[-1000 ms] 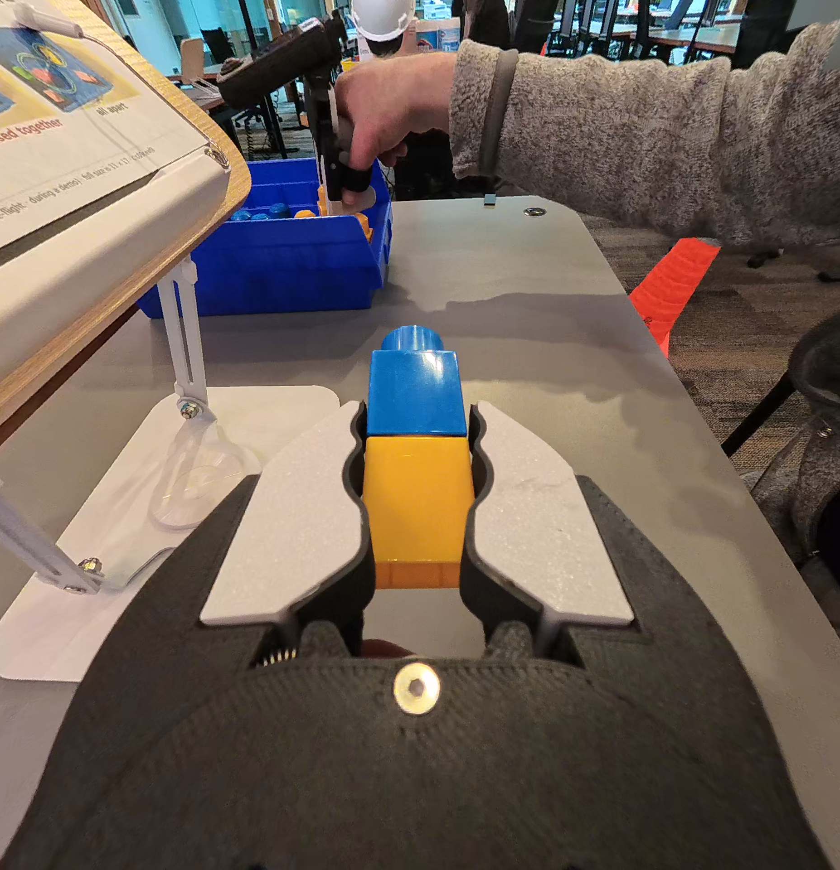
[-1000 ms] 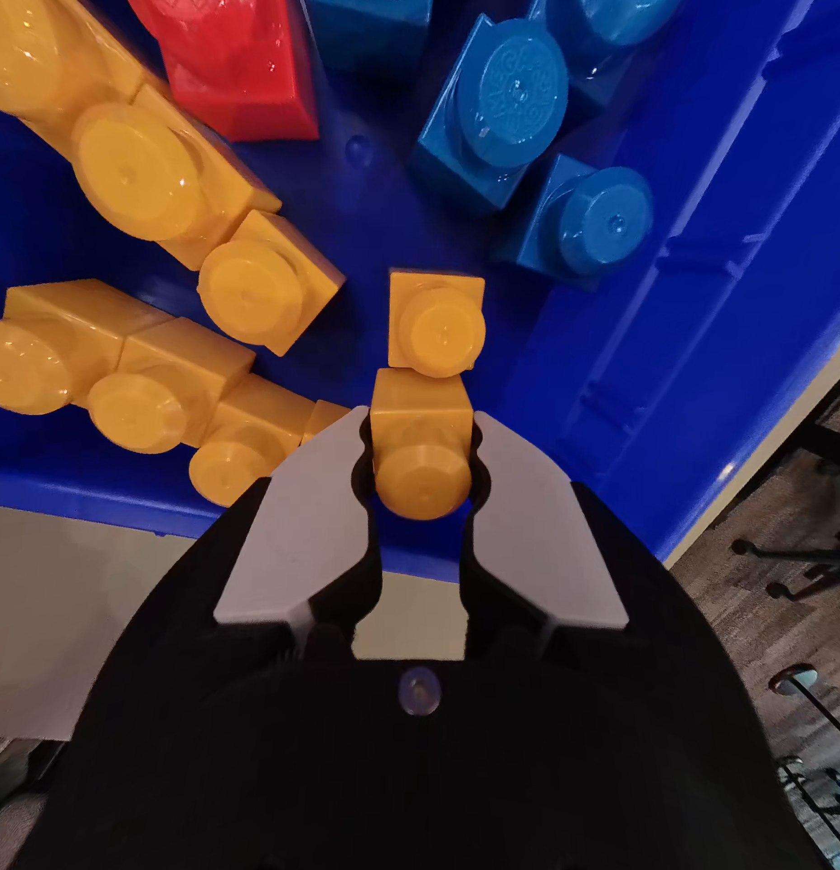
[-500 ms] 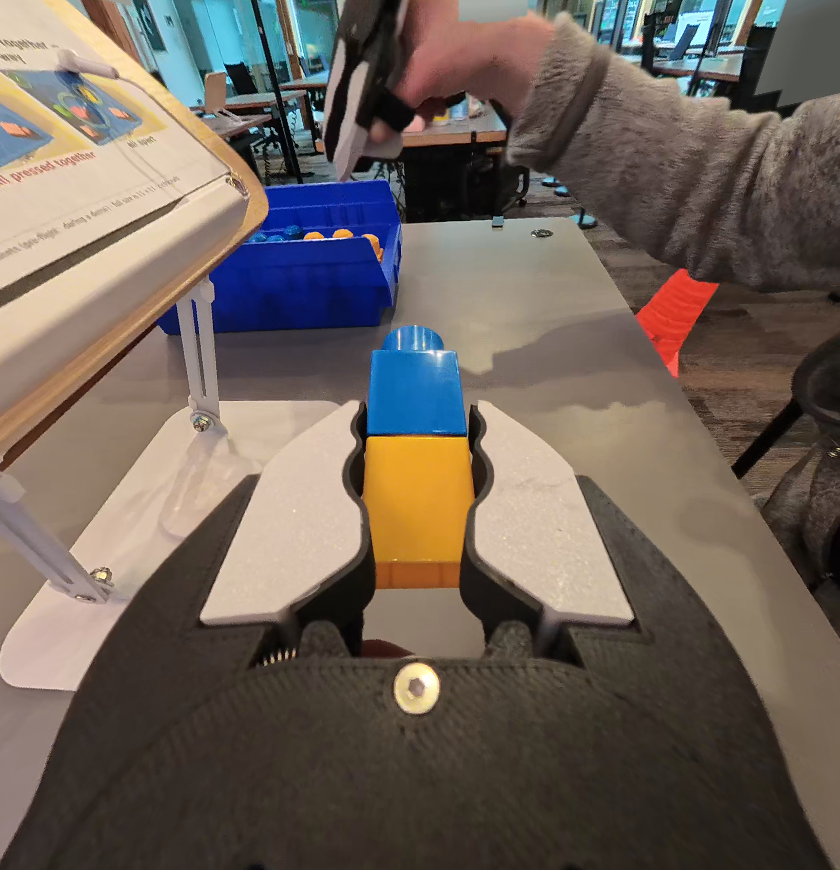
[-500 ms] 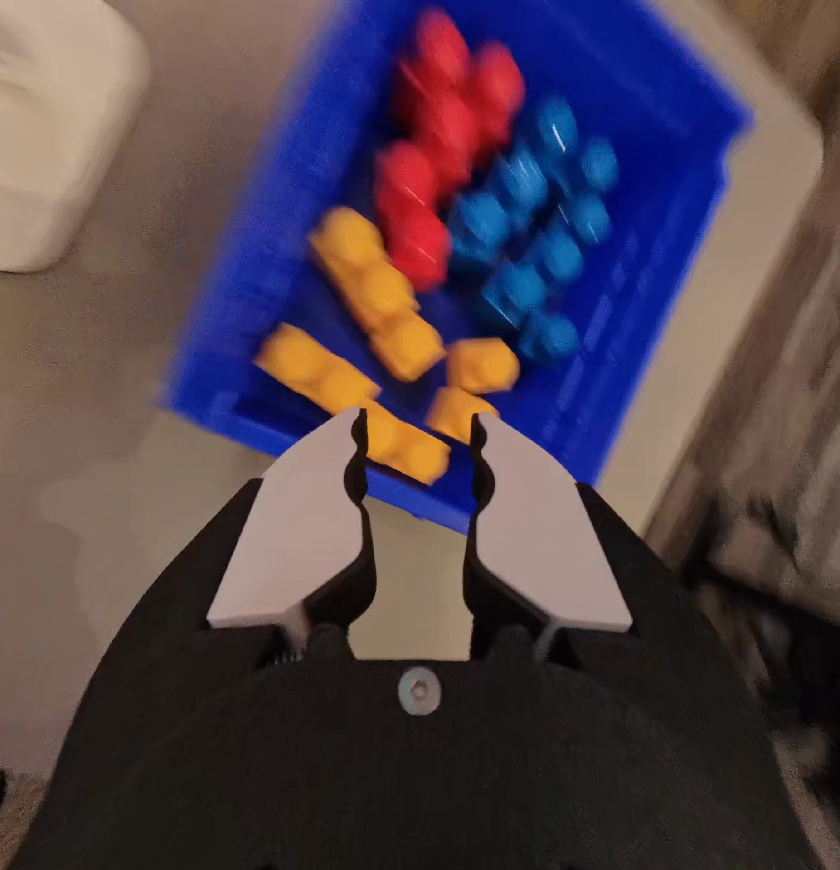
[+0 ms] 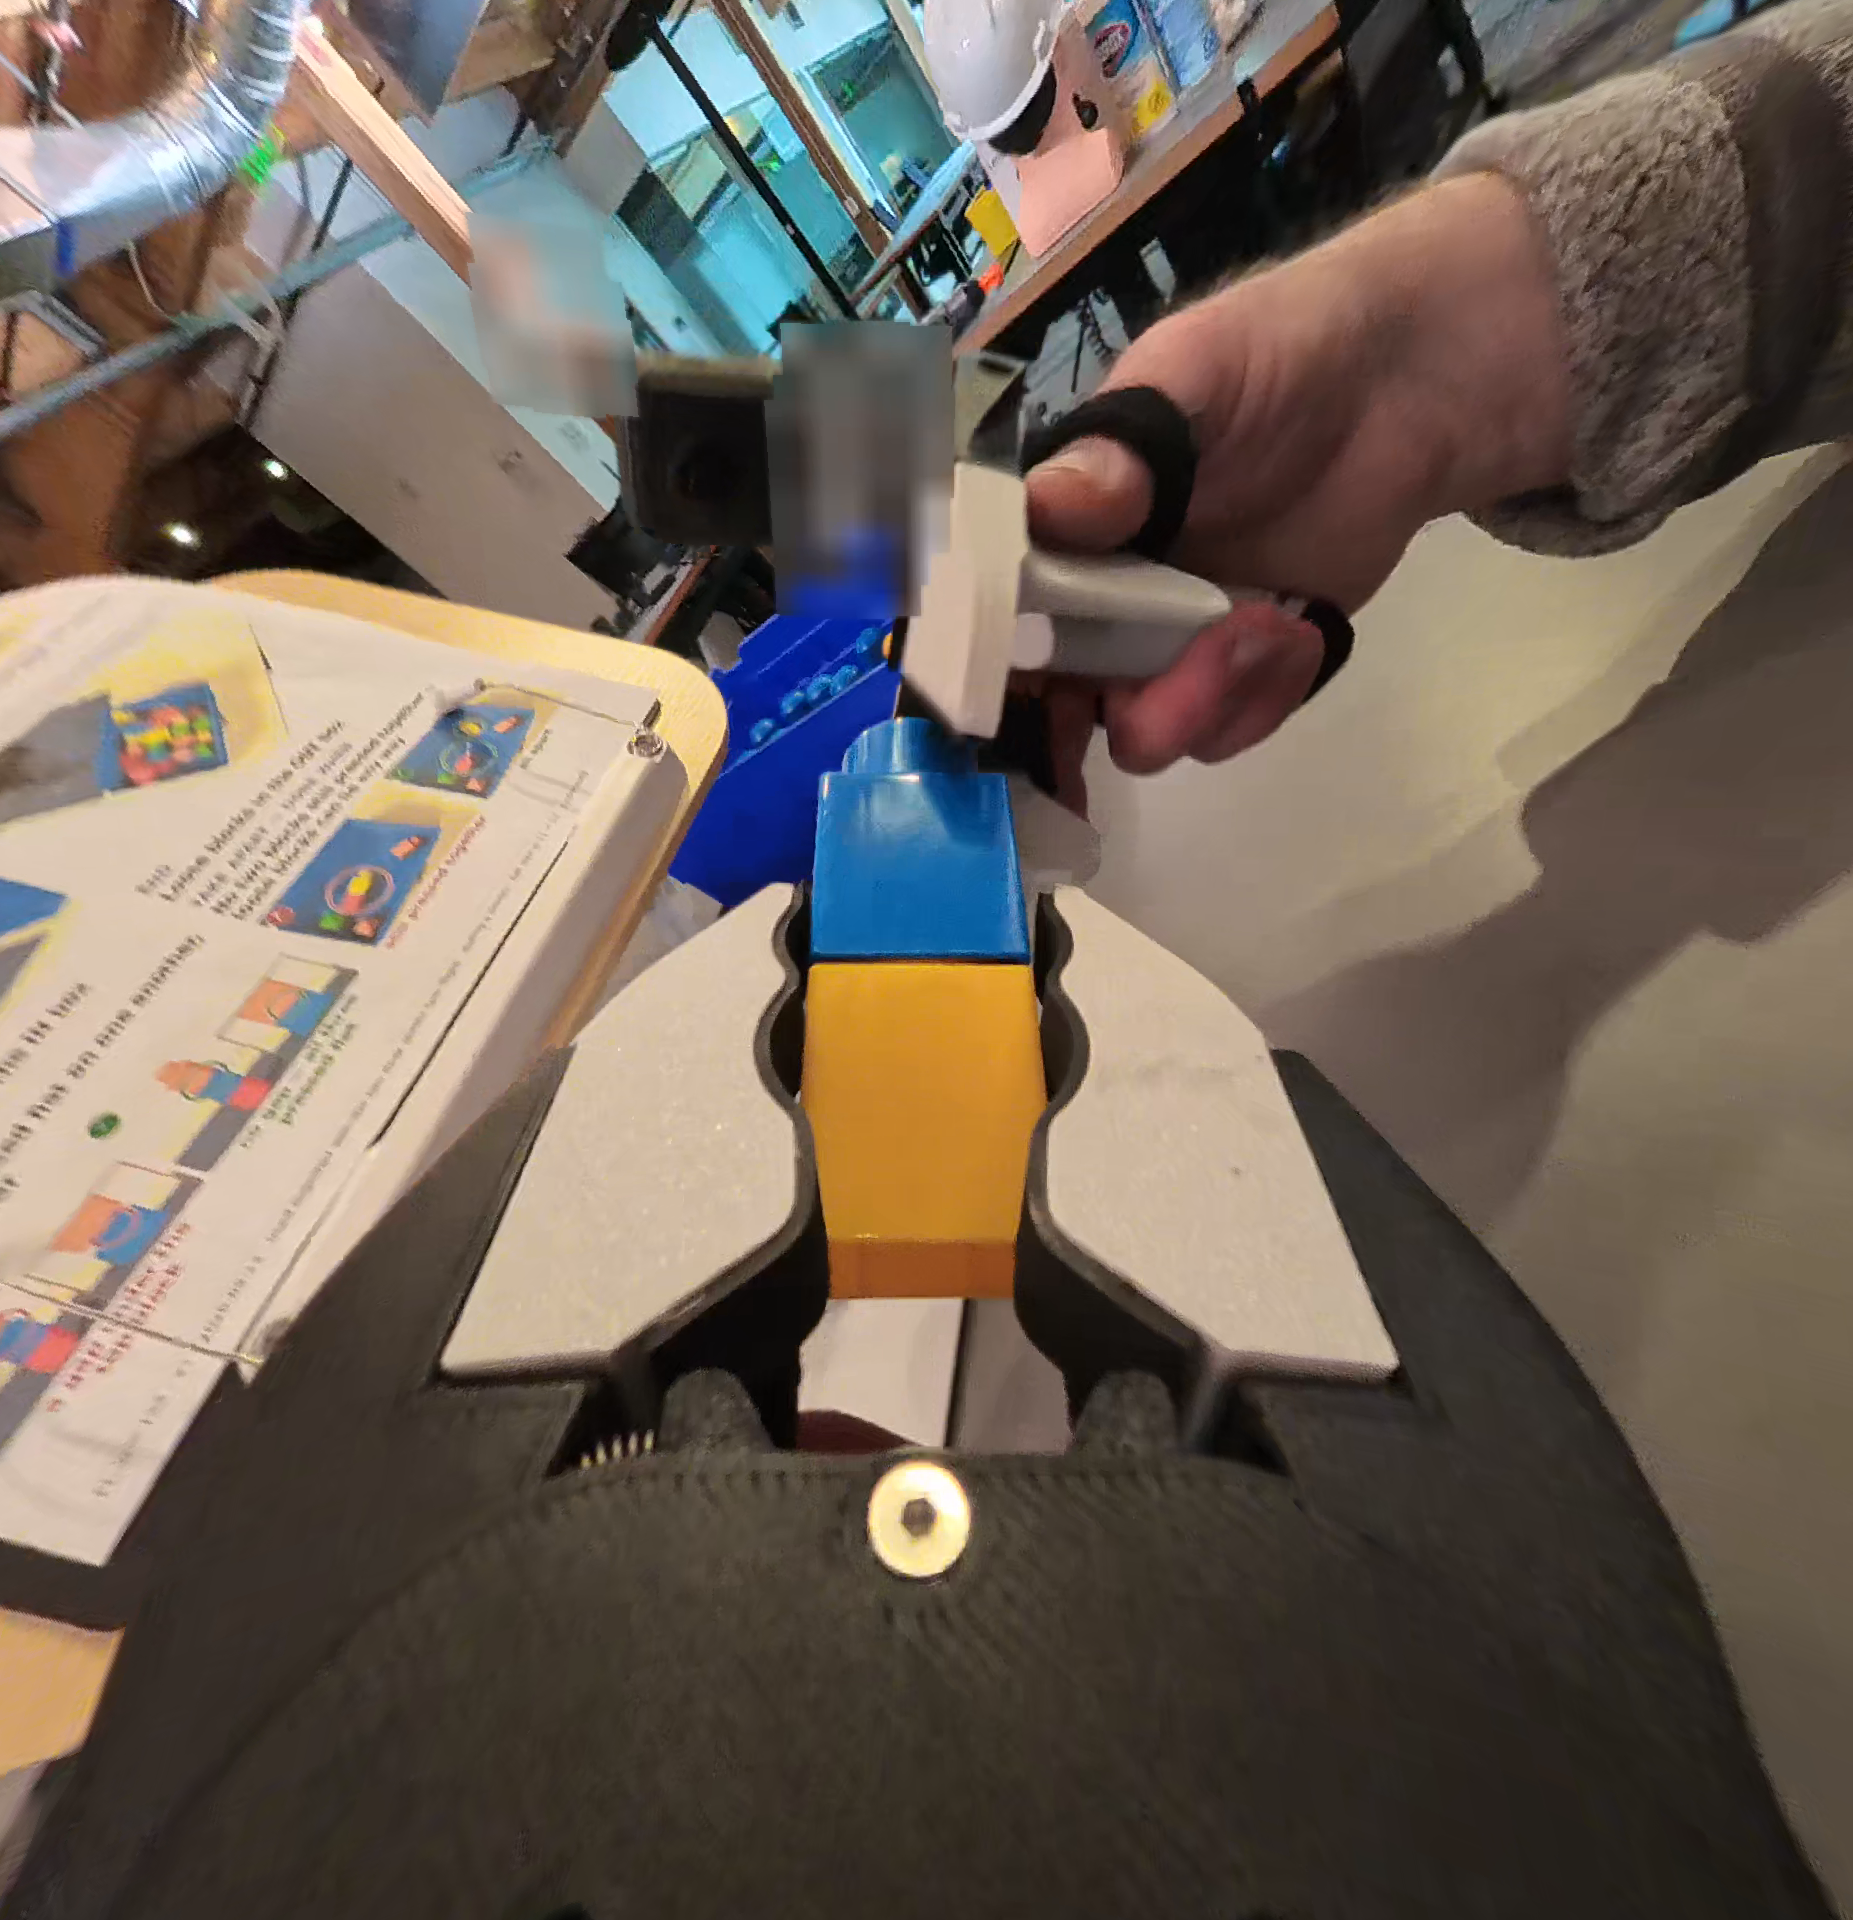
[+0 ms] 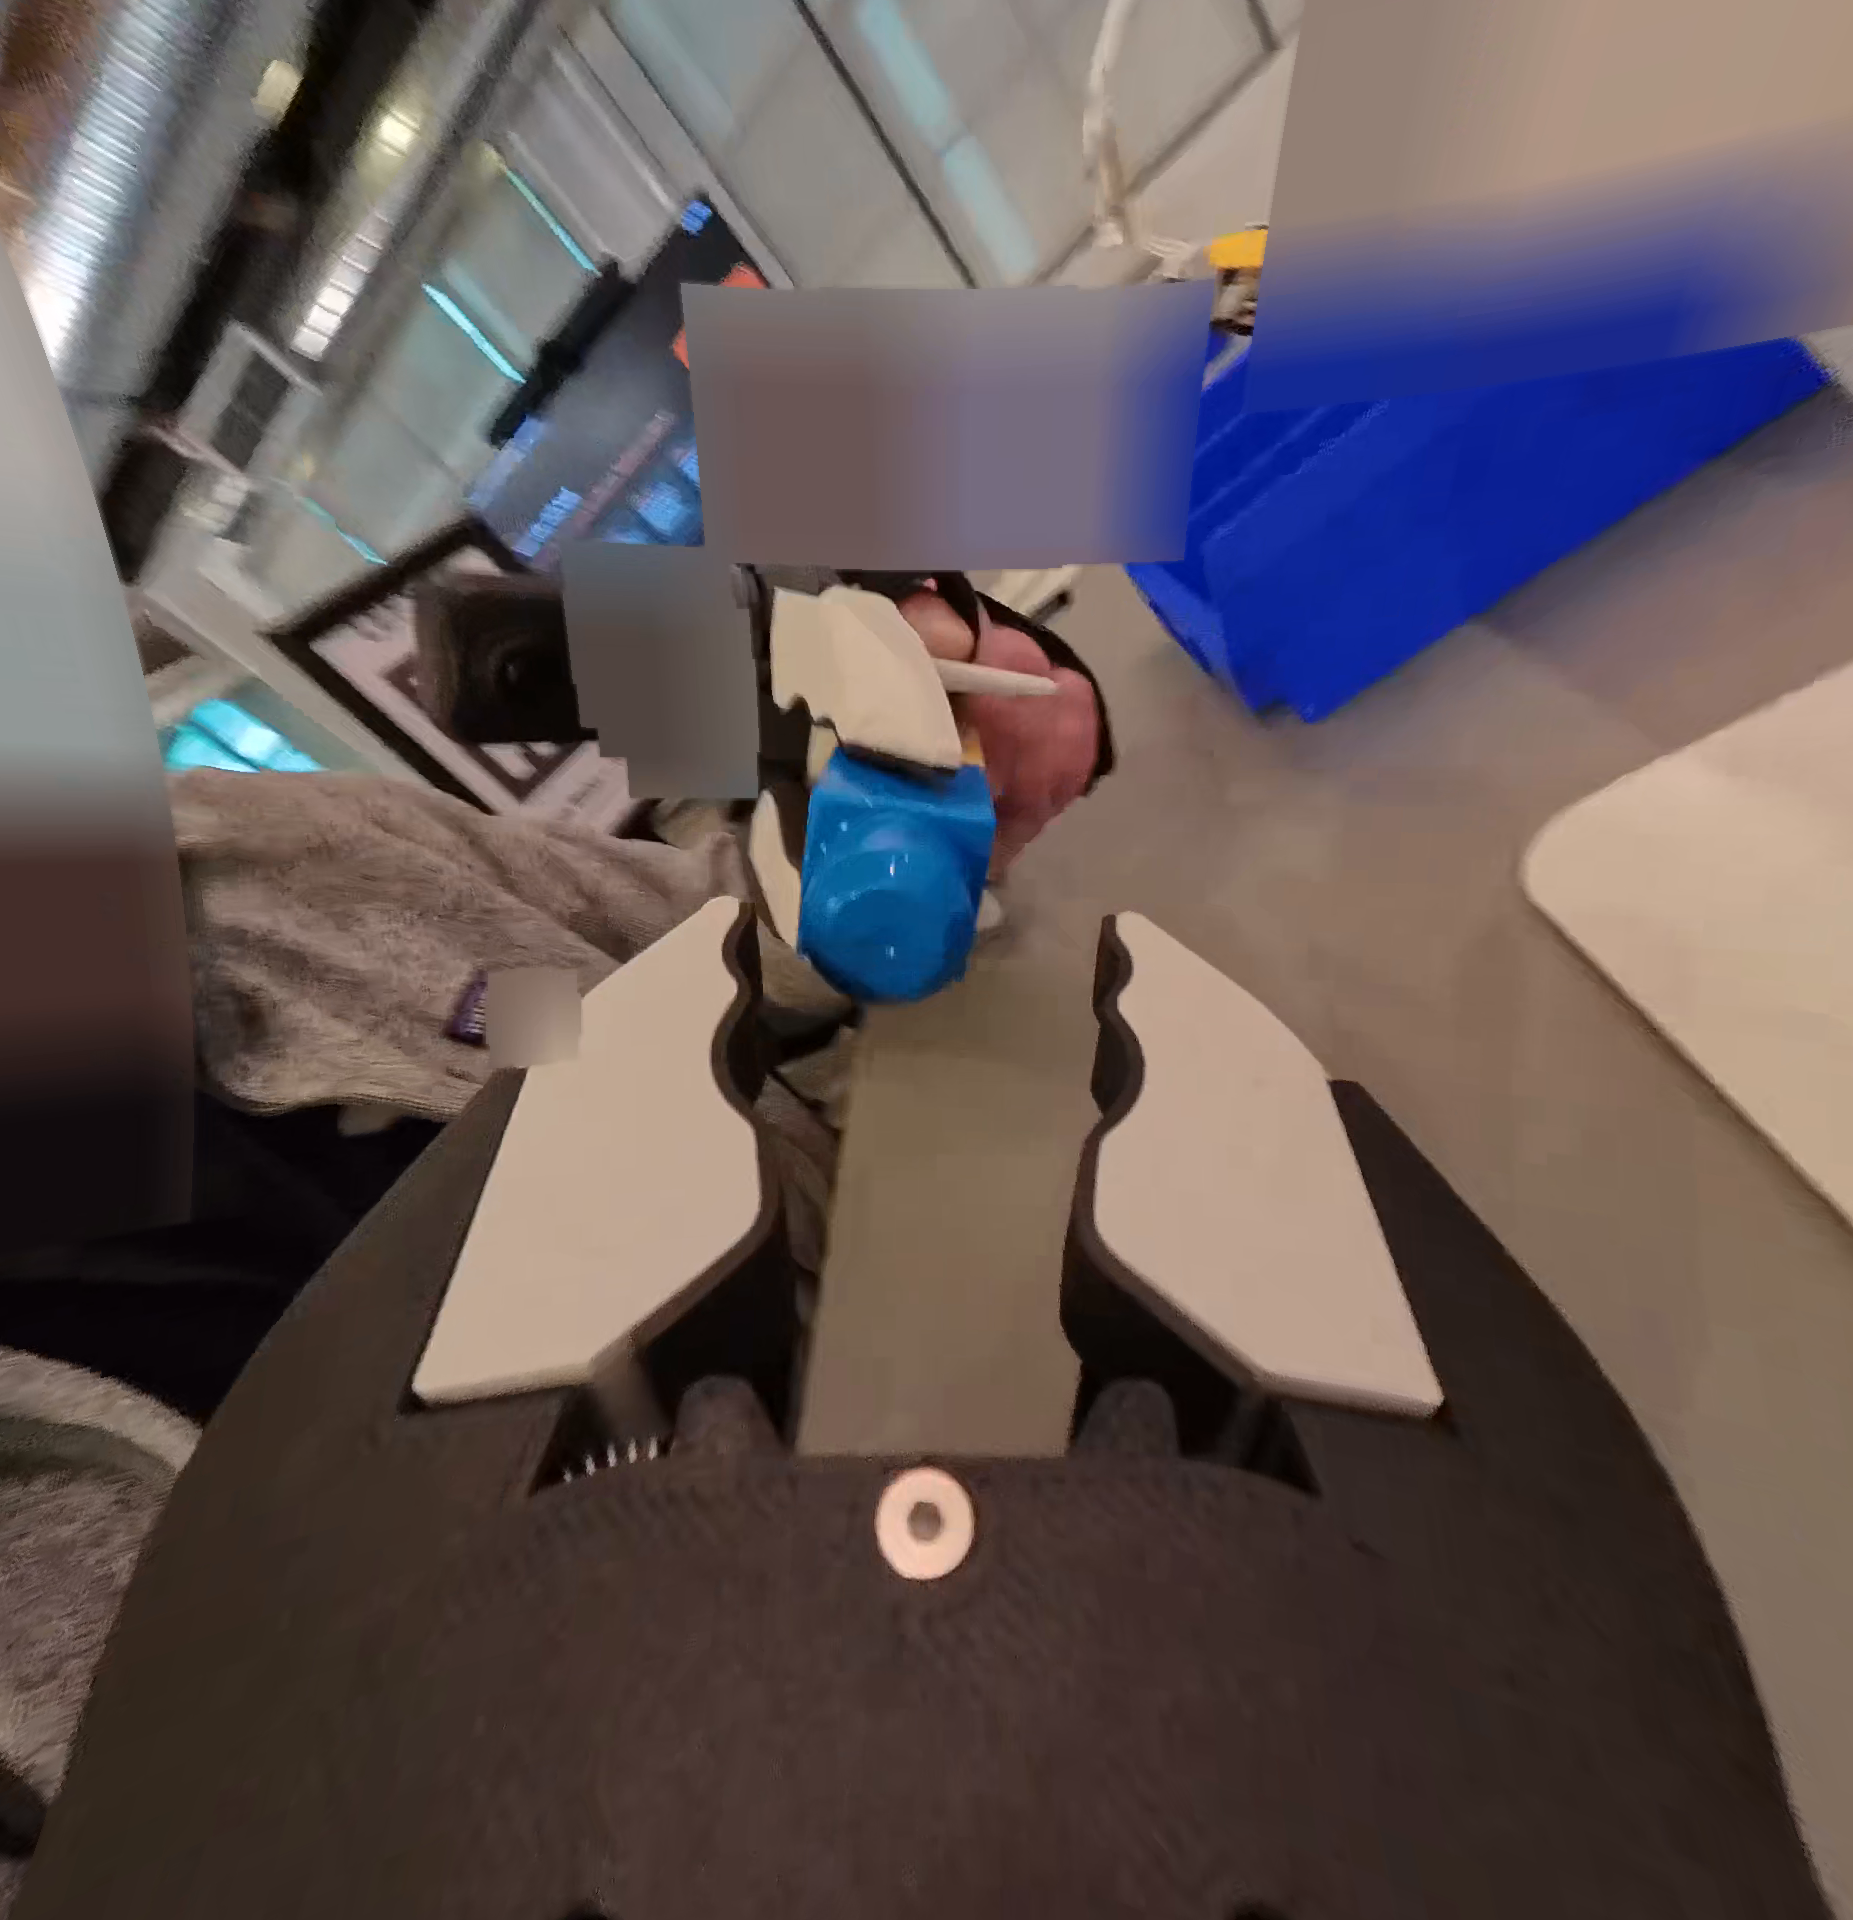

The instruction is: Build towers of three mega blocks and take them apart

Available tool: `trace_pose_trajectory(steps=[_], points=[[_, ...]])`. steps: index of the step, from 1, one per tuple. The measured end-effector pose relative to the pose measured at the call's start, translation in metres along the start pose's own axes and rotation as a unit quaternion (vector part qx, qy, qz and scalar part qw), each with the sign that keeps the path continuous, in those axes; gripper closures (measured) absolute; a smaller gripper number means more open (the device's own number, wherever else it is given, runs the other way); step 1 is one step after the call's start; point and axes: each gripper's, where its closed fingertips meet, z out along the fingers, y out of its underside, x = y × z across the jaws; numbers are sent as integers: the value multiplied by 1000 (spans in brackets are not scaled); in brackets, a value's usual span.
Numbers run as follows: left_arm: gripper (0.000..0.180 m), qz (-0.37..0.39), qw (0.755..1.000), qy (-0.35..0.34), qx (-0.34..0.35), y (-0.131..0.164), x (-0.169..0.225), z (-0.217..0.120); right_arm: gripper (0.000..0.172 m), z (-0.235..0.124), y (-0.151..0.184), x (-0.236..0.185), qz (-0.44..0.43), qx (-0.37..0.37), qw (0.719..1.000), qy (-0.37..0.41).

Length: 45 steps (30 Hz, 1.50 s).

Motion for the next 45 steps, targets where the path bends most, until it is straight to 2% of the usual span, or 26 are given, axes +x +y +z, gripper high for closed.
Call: trace_pose_trajectory(steps=[3, 5, 6, 11, 15, 17, 19, 24, 28, 31, 35, 39, 42, 45], points=[[140, 44, 999, -2, -15, -1, 8, 3, 114, 15, 6, -4, 17, -3, 999, -37], [140, 69, 997, -4, -24, 0, 12, 5, 134, 19, 7, -10, 7, -3, 998, -58], [140, 76, 997, -10, -29, 1, 11, 5, 135, 20, 6, -9, 0, 0, 999, -51], [139, 84, 996, -18, -21, 0, 8, 3, 135, 17, 4, -9, -28, 8, 999, -32], [120, 56, 998, -16, -3, -2, 0, -2, 135, 4, 1, -16, -31, 29, 998, -55], [123, 47, 999, 5, 5, -3, 5, -1, 135, -1, 1, -18, -28, 34, 997, -57], [138, 51, 998, 31, 12, -6, 15, 0, 135, -2, 5, -17, -24, 29, 998, -59], [141, 50, 998, 34, -7, -2, 19, 3, 135, -5, 10, -14, -11, 33, 997, -65], [142, 30, 999, 41, -3, -5, 19, 2, 135, -7, 9, -17, -34, 30, 998, -50], [142, -11, 999, 27, 22, -10, 2, -9, 135, -32, -6, -22, -49, 65, 996, -29], [141, -54, 998, 12, 25, 1, -15, -15, 135, -63, -16, -17, -83, 67, 993, 44], [141, -47, 999, 21, 4, 9, -8, -8, 135, -121, -44, 2, -128, 69, 971, 188], [141, -48, 998, 34, -5, 13, -2, -3, 135, -194, -71, 34, -149, 50, 920, 360], [141, -48, 998, 39, -14, 17, 1, 0, 135, -265, -86, 76, -114, -4, 866, 487]])
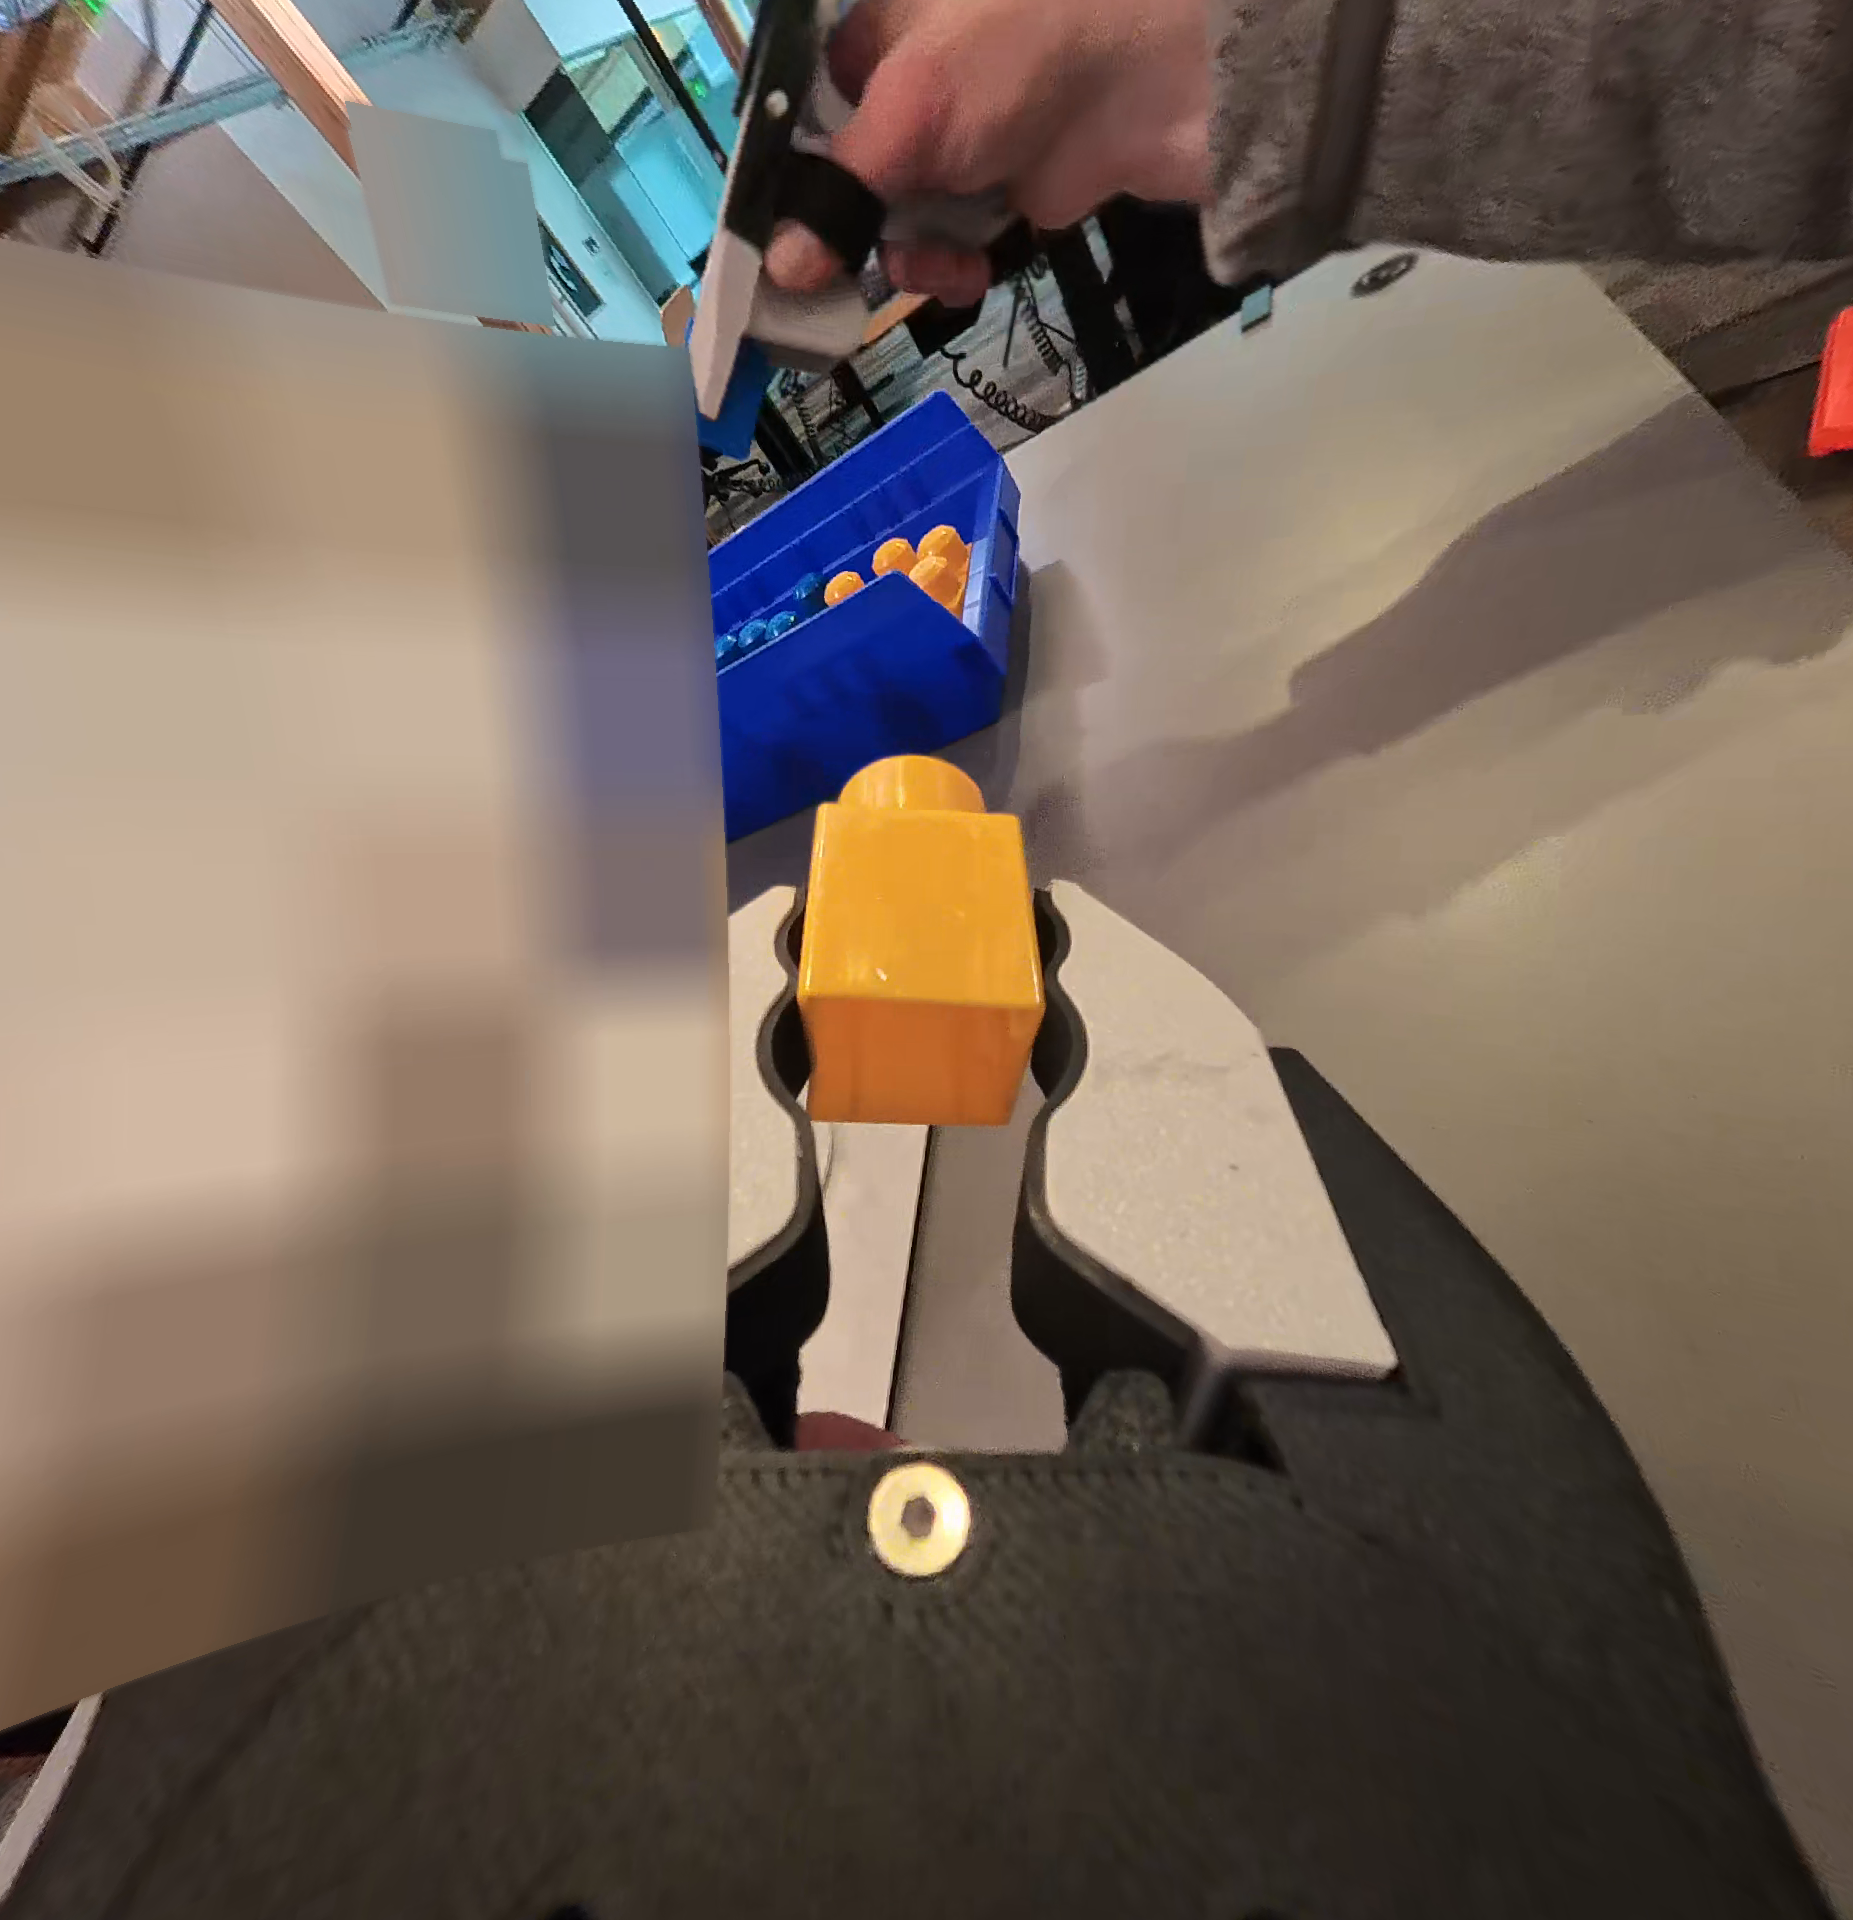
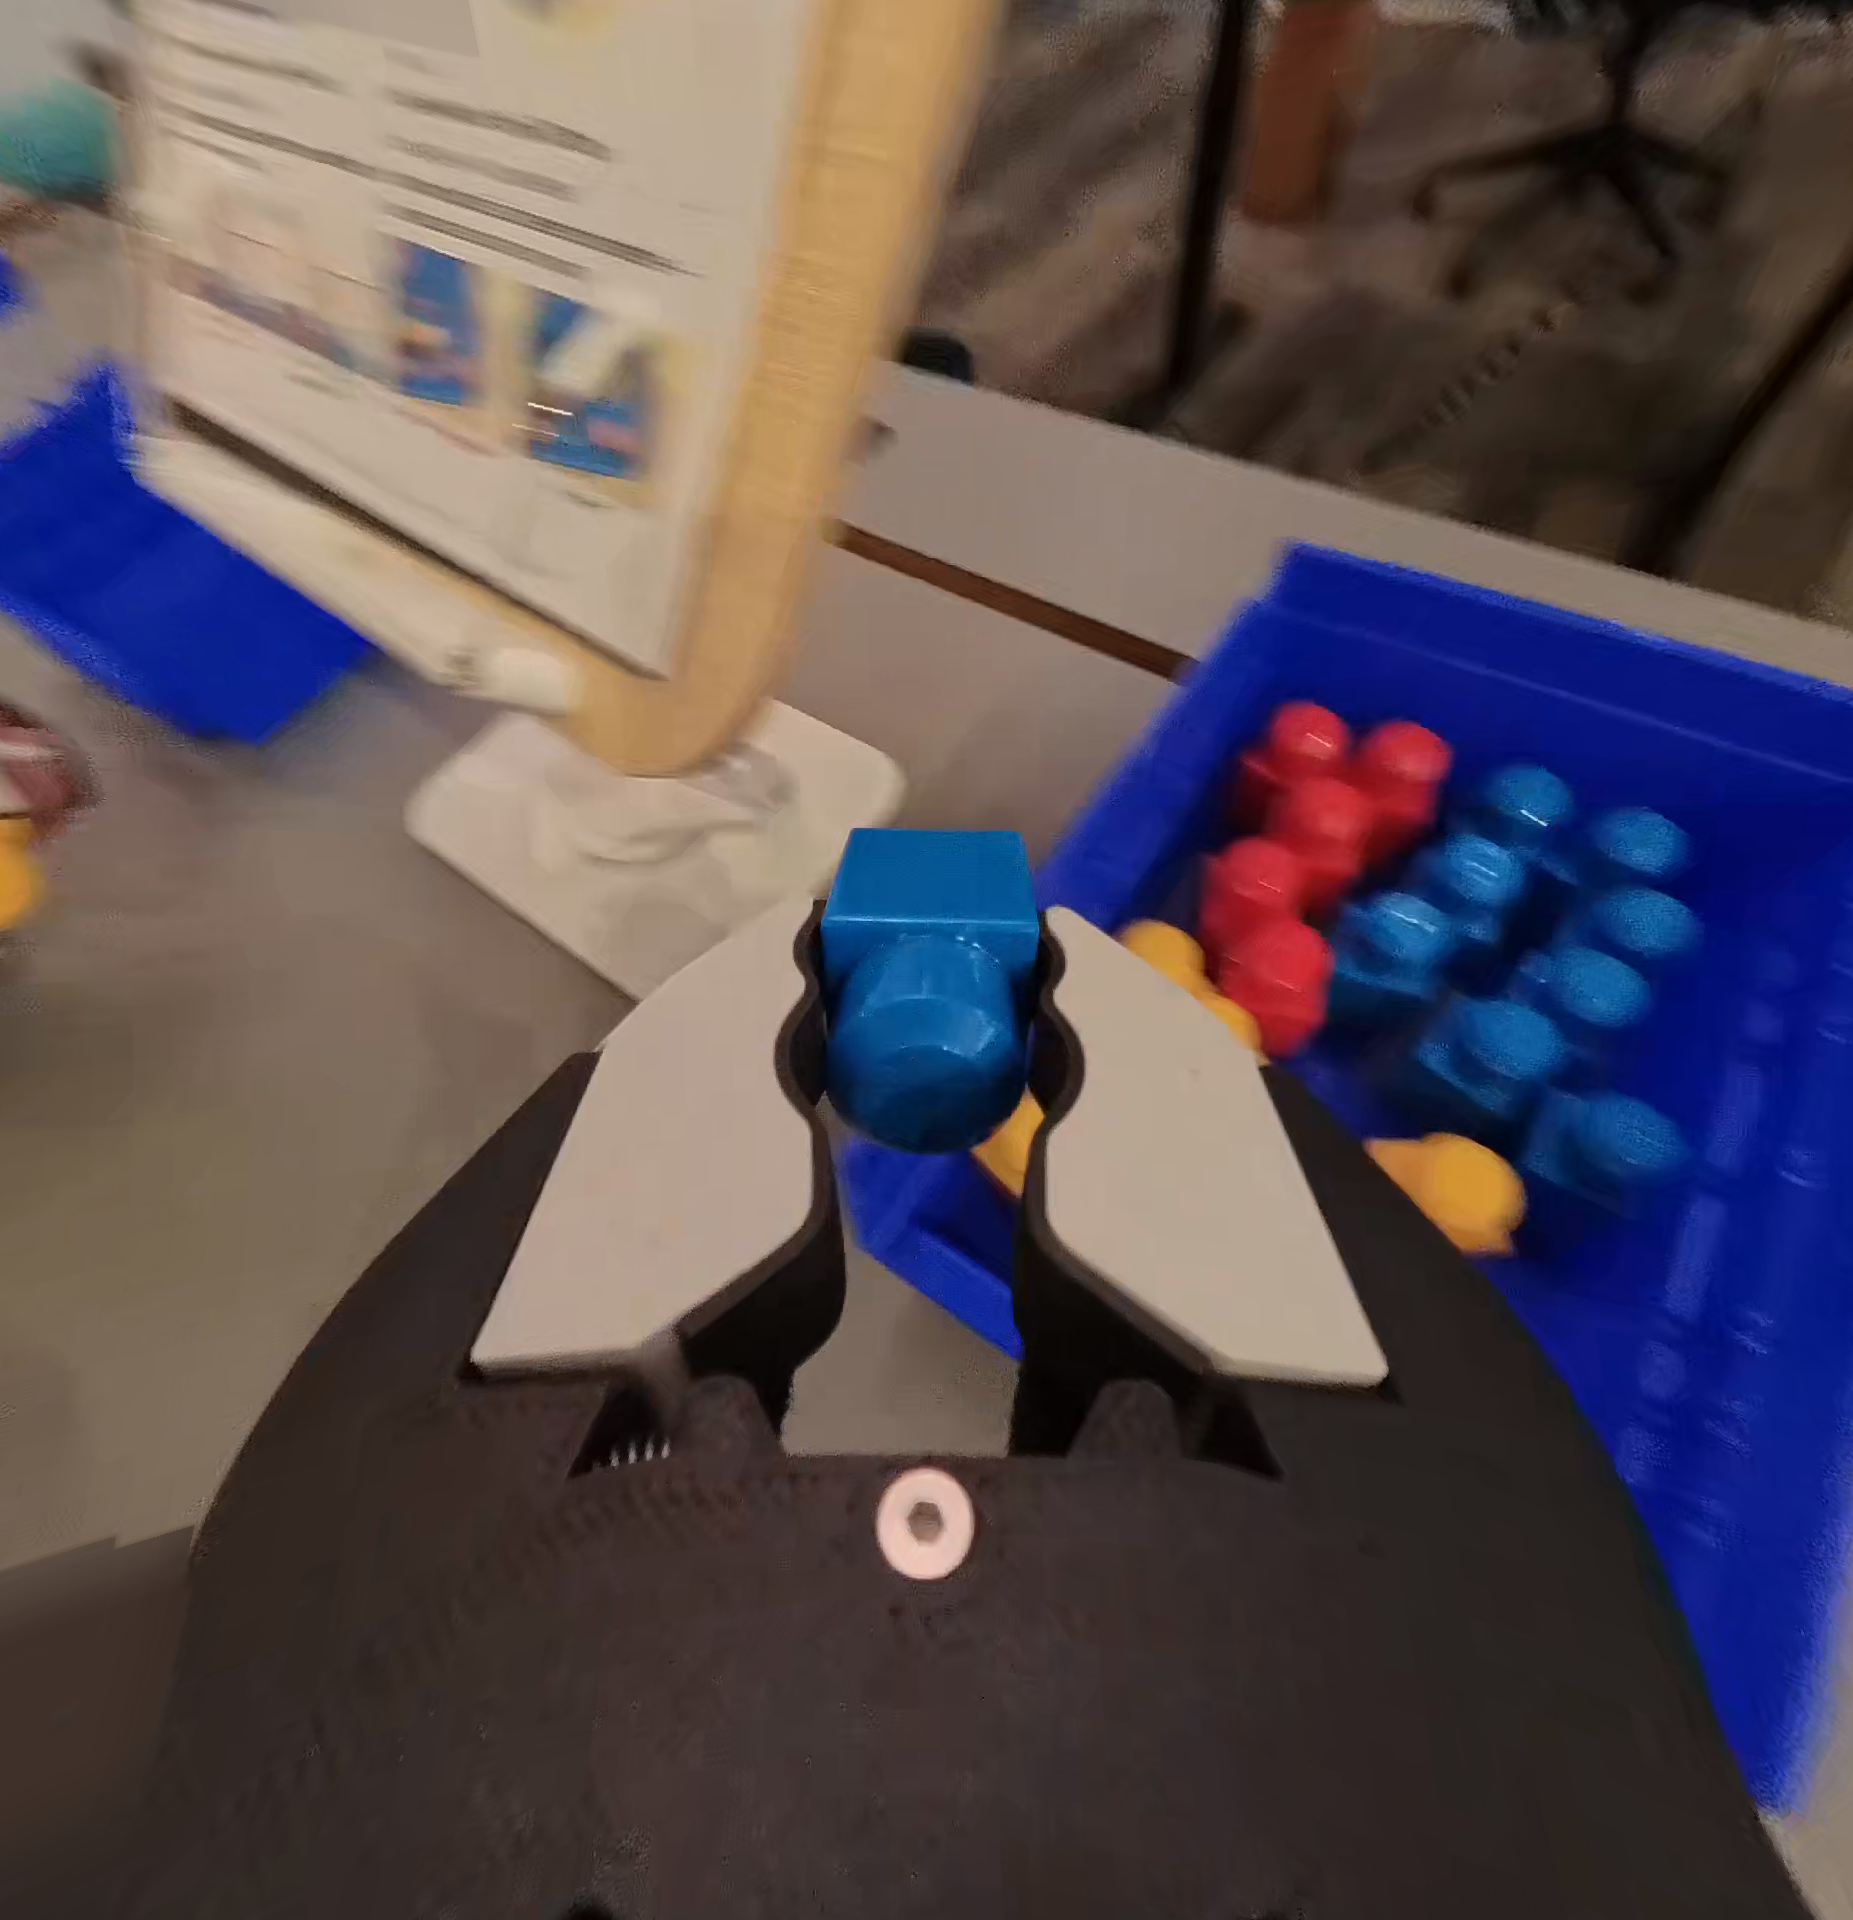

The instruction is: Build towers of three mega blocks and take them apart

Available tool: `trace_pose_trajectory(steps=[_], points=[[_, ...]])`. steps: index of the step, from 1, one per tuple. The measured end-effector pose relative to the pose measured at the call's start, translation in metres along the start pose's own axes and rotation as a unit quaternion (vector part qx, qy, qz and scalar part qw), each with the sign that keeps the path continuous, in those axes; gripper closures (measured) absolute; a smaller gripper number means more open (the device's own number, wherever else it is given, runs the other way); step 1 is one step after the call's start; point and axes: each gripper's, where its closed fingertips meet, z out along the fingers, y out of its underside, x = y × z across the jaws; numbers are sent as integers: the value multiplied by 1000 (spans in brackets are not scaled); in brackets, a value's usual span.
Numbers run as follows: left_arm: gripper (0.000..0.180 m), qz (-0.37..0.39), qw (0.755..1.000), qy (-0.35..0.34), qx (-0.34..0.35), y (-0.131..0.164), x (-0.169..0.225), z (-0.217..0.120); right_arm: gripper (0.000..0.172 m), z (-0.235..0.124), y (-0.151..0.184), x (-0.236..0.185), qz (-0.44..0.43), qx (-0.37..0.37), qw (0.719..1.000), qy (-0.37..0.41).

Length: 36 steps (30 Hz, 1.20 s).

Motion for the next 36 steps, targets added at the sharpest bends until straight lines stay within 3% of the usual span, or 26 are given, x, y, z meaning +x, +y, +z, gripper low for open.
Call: trace_pose_trajectory(steps=[5, 11, 23, 33, 36], points=[[141, -3, 1000, 2, -7, 5, 0, 3, 135, 27, 32, 92, 54, -165, 982, 77], [141, -14, 1000, 3, -14, 12, -3, 3, 135, 62, 71, 129, 101, -286, 949, 91], [141, -18, 1000, 7, -18, 15, -2, 4, 135, 83, 101, 159, 94, -369, 912, 150], [141, -20, 1000, 8, -20, 16, -2, 5, 134, 87, 100, 161, 74, -376, 909, 166], [140, -22, 1000, 10, -19, 16, -2, 5, 127, 87, 100, 160, 69, -376, 909, 165]])
